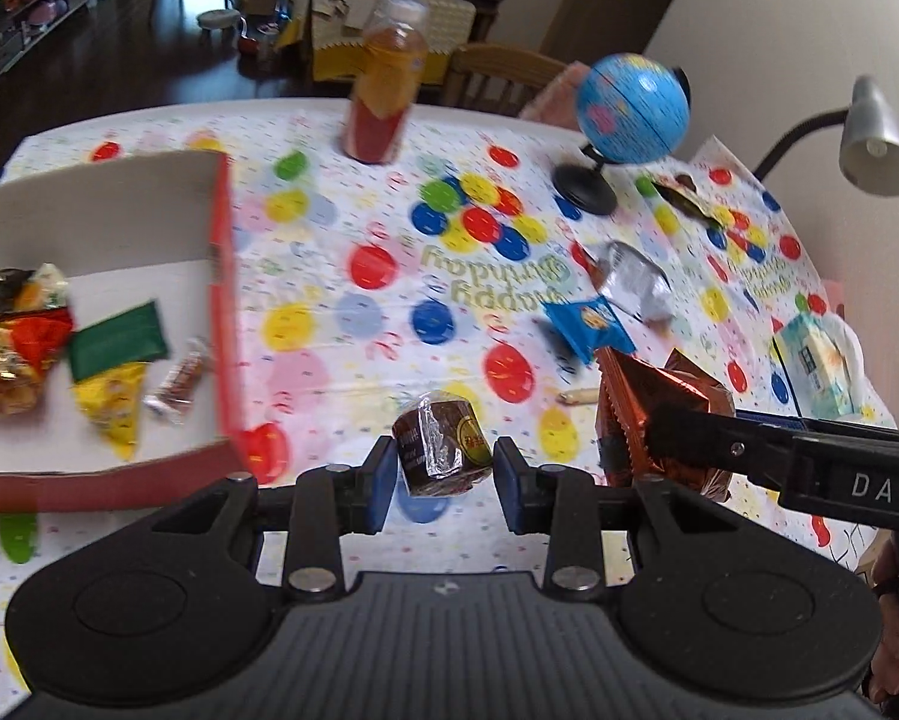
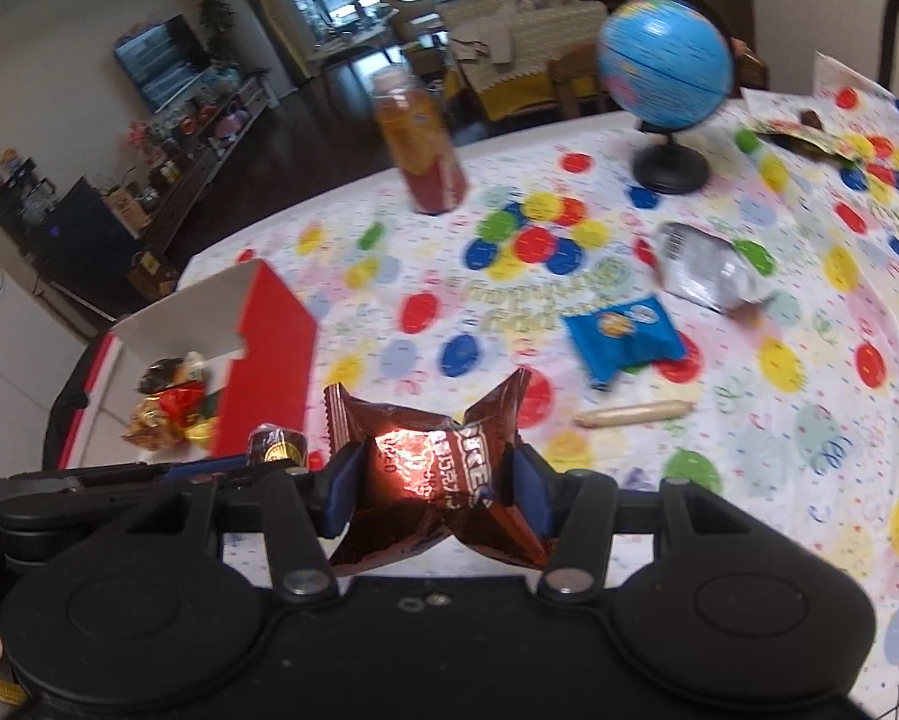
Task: Organize snacks
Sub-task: 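Carry both snacks over the box and open both tools to release them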
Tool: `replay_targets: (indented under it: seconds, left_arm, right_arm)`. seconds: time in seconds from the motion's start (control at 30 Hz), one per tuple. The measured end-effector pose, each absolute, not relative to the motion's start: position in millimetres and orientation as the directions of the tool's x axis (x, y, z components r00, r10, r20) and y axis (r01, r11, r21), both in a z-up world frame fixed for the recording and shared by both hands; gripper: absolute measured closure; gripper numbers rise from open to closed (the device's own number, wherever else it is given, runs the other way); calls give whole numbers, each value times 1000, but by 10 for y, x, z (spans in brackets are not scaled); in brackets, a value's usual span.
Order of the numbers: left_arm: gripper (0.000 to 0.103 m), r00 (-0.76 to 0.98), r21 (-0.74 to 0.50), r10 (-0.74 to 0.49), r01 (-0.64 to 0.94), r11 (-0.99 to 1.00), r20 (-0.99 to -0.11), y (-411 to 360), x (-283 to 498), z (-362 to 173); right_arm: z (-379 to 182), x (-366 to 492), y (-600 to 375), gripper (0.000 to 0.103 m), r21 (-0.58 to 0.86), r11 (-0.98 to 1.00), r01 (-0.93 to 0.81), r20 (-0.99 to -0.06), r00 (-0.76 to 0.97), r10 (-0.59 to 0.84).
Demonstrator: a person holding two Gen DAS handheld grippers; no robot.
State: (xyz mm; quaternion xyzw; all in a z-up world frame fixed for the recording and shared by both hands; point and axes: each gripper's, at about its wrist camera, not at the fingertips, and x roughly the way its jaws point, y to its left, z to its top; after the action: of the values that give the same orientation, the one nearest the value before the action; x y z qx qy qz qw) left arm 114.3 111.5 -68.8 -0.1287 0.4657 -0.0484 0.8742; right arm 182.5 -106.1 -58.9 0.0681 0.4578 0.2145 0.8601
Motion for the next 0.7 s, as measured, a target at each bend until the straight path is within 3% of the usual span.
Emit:
replay_targets:
  seconds: [0.7]
  left_arm:
    - [69, 634, -256, -94, -168, 952, -767, 2543, 764, -448]
  right_arm:
    - [-419, 1711, 468, 50, 278, 847, -453, -737, 465, 491]
